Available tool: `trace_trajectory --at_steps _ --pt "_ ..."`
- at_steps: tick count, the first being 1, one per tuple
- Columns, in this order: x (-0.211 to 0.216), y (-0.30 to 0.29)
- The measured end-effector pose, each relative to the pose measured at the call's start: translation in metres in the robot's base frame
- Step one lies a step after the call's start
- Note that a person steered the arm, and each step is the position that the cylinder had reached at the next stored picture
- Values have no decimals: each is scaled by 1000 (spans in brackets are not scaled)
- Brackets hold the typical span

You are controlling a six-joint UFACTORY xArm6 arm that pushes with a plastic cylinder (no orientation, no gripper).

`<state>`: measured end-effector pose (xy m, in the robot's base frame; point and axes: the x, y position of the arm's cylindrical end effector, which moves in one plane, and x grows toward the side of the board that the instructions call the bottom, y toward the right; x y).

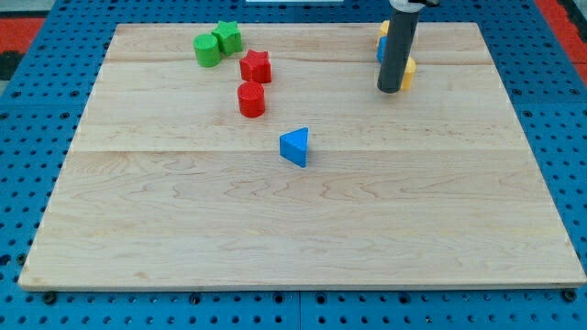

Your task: Move your arm at blue triangle

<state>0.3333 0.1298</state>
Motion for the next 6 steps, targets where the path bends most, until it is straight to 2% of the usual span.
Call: trace_trajectory --at_steps 1,2,3,4,5,6 --pt "-1 0" --pt "26 0" --pt "112 -22" --pt "191 -101" --pt "161 -181" --pt "124 -168"
